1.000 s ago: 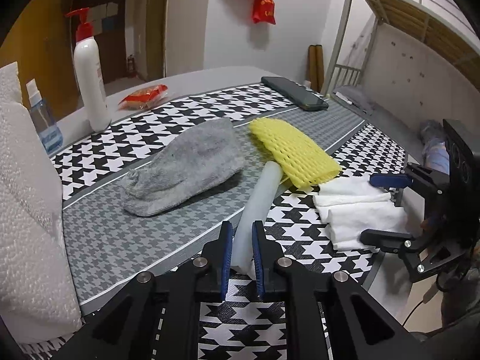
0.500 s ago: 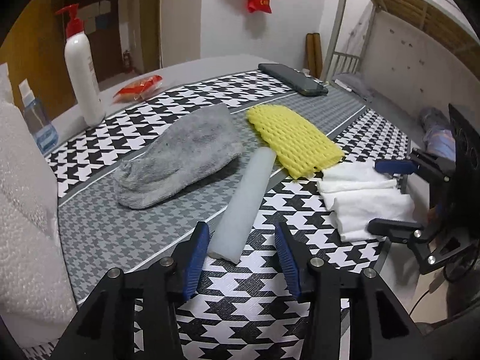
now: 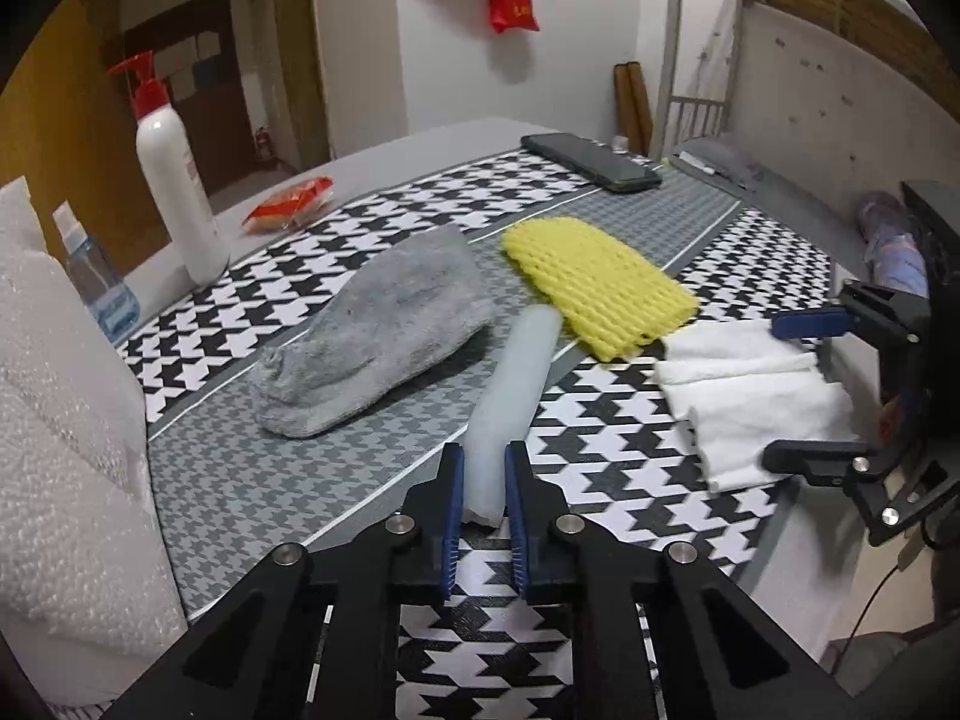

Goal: Organize soft objects
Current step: 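Close the right tool on the white napkins and lift them while the left tool lifts the foam stick, then carry the napkins with the right tool and the foam stick with the left tool to the foam box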

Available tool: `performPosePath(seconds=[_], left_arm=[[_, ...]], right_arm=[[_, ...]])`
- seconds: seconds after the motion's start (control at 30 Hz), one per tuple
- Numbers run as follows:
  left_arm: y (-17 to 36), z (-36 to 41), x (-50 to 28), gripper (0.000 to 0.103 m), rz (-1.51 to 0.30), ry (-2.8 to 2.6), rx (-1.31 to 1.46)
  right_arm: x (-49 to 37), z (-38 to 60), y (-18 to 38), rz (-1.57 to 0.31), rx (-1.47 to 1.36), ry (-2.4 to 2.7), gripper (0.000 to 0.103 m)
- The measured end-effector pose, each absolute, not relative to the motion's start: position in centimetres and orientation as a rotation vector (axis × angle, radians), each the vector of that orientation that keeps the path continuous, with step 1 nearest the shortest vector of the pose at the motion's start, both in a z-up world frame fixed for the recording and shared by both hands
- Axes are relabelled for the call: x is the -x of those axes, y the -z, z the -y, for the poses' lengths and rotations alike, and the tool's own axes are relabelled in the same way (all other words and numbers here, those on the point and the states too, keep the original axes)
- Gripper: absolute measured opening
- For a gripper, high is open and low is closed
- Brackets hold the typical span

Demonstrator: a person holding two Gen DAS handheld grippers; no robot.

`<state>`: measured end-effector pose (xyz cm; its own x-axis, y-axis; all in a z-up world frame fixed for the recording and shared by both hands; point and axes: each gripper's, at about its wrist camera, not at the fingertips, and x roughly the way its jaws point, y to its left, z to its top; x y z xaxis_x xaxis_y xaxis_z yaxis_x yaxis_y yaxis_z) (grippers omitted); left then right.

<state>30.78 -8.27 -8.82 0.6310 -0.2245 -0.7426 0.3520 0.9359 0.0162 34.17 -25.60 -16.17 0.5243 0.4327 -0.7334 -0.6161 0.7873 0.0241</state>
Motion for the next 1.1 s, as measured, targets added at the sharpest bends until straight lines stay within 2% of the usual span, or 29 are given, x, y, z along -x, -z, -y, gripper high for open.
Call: performPosePath(seconds=[0.27,0.4,0.53,0.6,0.63,0.67,0.77,1.1], left_arm=[[6.7,7.8,-28.8,0.015,-0.757,0.326,-0.154],[5.8,7.3,-27.7,0.015,-0.738,0.317,-0.131],[5.6,7.0,-27.0,0.015,-0.730,0.311,-0.117],[5.5,6.8,-26.7,0.015,-0.723,0.309,-0.110],[5.5,6.8,-26.5,0.015,-0.722,0.310,-0.106],[5.4,6.6,-26.3,0.015,-0.720,0.308,-0.101],[5.1,6.3,-25.9,0.015,-0.709,0.294,-0.091],[3.4,4.6,-24.2,0.015,-0.661,0.251,-0.038]], right_arm=[[-34.0,25.7,16.1,-0.812,0.255,-0.636,0.095],[-33.6,25.6,15.9,-0.812,0.264,-0.657,0.085],[-33.0,25.3,15.6,-0.804,0.276,-0.680,0.061],[-32.9,25.3,15.4,-0.797,0.275,-0.680,0.041],[-32.9,25.3,15.4,-0.794,0.267,-0.669,0.026],[-32.9,25.4,15.4,-0.793,0.261,-0.660,0.021],[-33.0,25.5,15.5,-0.794,0.223,-0.647,0.017],[-32.7,25.8,14.0,-0.764,0.087,-0.645,0.017]])
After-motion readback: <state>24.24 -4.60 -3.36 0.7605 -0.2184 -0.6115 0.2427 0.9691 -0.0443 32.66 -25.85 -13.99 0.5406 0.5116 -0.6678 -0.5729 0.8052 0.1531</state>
